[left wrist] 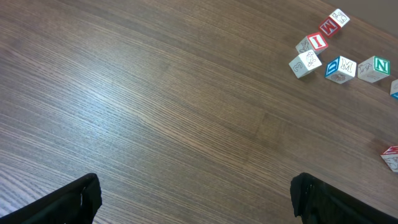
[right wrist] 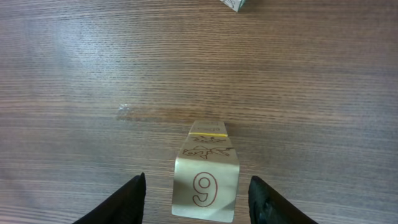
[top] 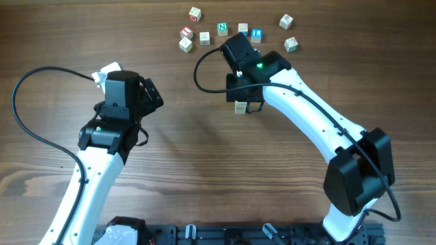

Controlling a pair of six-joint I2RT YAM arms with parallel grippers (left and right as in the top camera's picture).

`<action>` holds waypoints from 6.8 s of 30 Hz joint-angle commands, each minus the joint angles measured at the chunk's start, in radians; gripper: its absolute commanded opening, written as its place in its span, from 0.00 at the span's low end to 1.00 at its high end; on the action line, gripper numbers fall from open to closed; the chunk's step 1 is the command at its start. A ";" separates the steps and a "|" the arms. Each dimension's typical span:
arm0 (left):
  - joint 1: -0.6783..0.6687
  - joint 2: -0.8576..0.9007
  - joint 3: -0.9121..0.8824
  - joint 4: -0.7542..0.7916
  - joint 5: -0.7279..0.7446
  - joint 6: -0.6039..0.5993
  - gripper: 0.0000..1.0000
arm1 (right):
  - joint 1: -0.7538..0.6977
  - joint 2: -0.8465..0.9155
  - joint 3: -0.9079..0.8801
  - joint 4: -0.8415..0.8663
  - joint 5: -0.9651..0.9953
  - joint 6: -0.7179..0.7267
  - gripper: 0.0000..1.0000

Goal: Form a tower

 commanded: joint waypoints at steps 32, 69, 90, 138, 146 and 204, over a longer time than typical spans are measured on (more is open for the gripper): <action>0.007 -0.006 0.005 0.002 0.005 -0.012 1.00 | -0.240 0.058 0.099 -0.178 -0.286 0.132 0.04; 0.007 -0.006 0.005 0.002 0.005 -0.012 1.00 | -0.278 0.190 0.080 -0.100 -0.454 0.170 0.05; 0.007 -0.006 0.005 0.002 0.005 -0.012 1.00 | -0.288 0.190 0.080 -0.105 -0.513 0.171 0.05; 0.007 -0.006 0.005 0.002 0.005 -0.012 1.00 | -0.323 0.226 0.080 -0.099 -0.592 0.170 0.04; 0.007 -0.006 0.005 0.002 0.005 -0.012 1.00 | -0.328 0.226 0.080 -0.098 -0.623 0.170 0.04; 0.007 -0.006 0.005 0.003 0.005 -0.012 1.00 | -0.323 0.226 0.080 -0.077 -0.674 0.171 0.04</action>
